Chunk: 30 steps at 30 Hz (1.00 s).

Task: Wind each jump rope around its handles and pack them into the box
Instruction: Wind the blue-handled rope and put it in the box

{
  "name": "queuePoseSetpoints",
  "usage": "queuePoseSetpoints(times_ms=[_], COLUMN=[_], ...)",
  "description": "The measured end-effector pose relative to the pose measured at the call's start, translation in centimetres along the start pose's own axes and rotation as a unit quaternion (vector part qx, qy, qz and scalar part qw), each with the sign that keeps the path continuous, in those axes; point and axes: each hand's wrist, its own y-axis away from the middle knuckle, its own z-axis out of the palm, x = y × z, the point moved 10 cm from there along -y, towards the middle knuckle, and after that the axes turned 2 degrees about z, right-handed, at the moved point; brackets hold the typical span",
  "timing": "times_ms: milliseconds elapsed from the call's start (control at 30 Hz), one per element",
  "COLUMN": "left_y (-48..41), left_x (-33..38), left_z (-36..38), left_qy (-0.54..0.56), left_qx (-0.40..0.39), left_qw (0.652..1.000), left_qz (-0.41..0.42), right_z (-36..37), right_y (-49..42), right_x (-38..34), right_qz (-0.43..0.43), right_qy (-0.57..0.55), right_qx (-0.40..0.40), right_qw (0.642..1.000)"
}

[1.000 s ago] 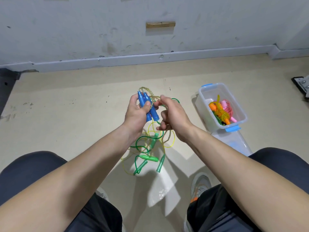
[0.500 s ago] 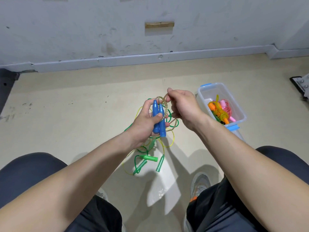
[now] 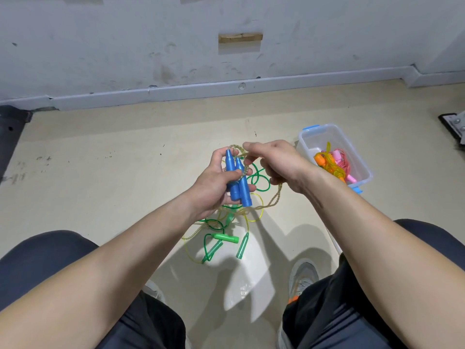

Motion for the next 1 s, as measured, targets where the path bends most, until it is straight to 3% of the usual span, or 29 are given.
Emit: queuePoseSetpoints(times_ms=[267, 400, 533, 600, 733, 1000], left_y=[-0.2, -0.5, -0.8, -0.8, -0.8, -0.8], left_x=[-0.8, -0.8, -1.2, -1.4, -1.7, -2.3], left_z=[-0.6, -1.3, -2.1, -2.3, -2.4, -2.4], left_qy=[0.023, 0.083, 0.154, 0.174, 0.168, 0.125], left_qx=[0.047, 0.072, 0.115, 0.125, 0.14, 0.161], left_qw=[0.999, 0.994, 0.981, 0.977, 0.976, 0.979], left_qz=[-0.011, -0.009, -0.006, -0.003, 0.006, 0.016], right_z=[1.3, 2.6, 4.3, 4.7, 5.5, 6.3], right_y=[0.3, 0.7, 1.2, 1.1, 1.2, 1.8], right_x=[1.4, 0.9, 1.6, 2.3, 4.4, 5.4], right_qz=[0.007, -0.058, -0.055, -0.02, 0.087, 0.118], right_qy=[0.13, 0.361, 0.376, 0.349, 0.129, -0.004], right_qx=[-0.012, 0.041, 0.057, 0.04, -0.024, -0.018], right_qw=[0.991, 0.93, 0.923, 0.936, 0.988, 0.993])
